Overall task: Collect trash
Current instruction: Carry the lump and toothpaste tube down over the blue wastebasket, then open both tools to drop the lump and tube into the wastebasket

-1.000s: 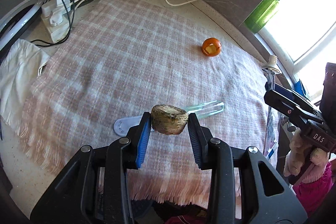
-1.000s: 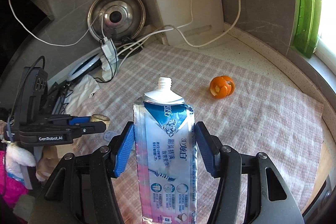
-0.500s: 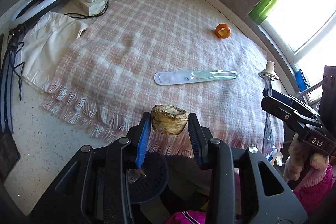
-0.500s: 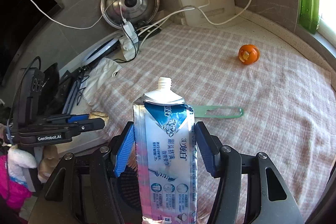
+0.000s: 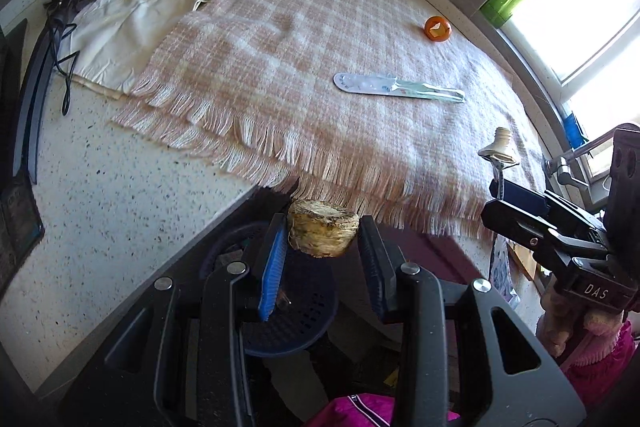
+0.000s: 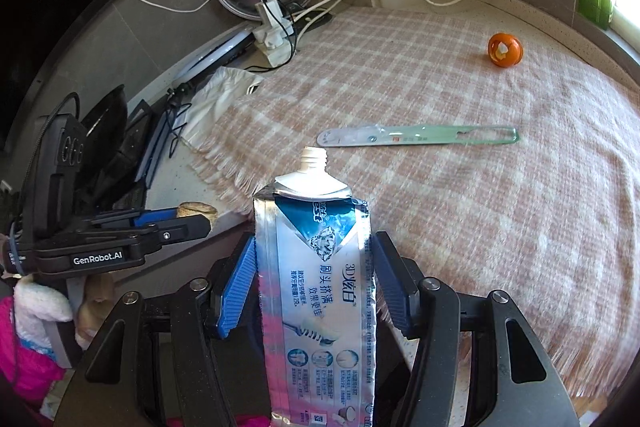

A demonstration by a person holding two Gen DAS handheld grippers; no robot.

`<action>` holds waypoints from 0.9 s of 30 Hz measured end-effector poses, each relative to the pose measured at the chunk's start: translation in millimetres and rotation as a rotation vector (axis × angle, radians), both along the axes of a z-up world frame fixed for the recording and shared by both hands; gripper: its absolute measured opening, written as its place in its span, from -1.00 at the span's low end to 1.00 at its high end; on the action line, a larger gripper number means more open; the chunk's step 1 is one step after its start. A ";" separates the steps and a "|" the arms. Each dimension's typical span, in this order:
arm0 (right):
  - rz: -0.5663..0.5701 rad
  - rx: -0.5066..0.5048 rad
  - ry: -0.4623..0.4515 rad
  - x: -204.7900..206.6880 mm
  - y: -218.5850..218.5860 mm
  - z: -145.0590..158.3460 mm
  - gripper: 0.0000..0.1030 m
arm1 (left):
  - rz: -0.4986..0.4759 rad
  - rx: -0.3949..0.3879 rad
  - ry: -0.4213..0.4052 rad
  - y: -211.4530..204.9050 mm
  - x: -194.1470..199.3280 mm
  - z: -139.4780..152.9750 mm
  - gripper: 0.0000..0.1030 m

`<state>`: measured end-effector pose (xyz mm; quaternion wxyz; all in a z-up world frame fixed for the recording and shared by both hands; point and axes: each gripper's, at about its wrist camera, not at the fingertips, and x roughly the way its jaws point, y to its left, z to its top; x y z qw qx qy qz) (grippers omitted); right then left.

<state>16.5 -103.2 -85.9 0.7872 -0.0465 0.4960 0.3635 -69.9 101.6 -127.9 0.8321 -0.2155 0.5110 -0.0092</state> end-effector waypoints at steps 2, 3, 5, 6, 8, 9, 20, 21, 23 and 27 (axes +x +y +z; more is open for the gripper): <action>0.003 -0.005 0.008 -7.1 2.8 -4.5 0.11 | 0.000 -0.002 0.011 0.9 -6.8 -5.6 -0.30; 0.004 -0.009 0.011 -10.5 4.1 -6.9 0.11 | 0.000 -0.004 0.017 1.3 -10.2 -9.0 -0.30; 0.007 -0.018 0.017 -16.8 6.7 -12.4 0.11 | 0.002 -0.007 0.031 2.1 -16.9 -16.0 -0.30; 0.008 -0.021 0.022 -19.5 7.9 -15.4 0.11 | 0.003 -0.010 0.038 2.6 -20.2 -19.9 -0.30; 0.008 -0.028 0.033 -24.7 9.8 -22.3 0.11 | 0.007 -0.014 0.053 3.3 -26.0 -27.6 -0.30; 0.008 -0.031 0.038 -27.4 10.2 -25.8 0.11 | 0.009 -0.017 0.060 3.5 -29.2 -31.7 -0.30; 0.011 -0.084 0.073 -50.7 16.0 -64.4 0.11 | 0.006 -0.026 0.144 0.7 -48.3 -72.3 -0.30; 0.011 -0.088 0.079 -52.0 16.2 -67.9 0.11 | 0.004 -0.025 0.149 -0.2 -49.2 -75.4 -0.30; 0.012 -0.097 0.088 -55.0 17.5 -75.4 0.11 | 0.001 -0.024 0.161 -1.8 -50.8 -81.7 -0.30; 0.018 -0.112 0.102 -60.7 22.3 -89.7 0.11 | -0.003 -0.024 0.181 -3.5 -53.1 -94.2 -0.30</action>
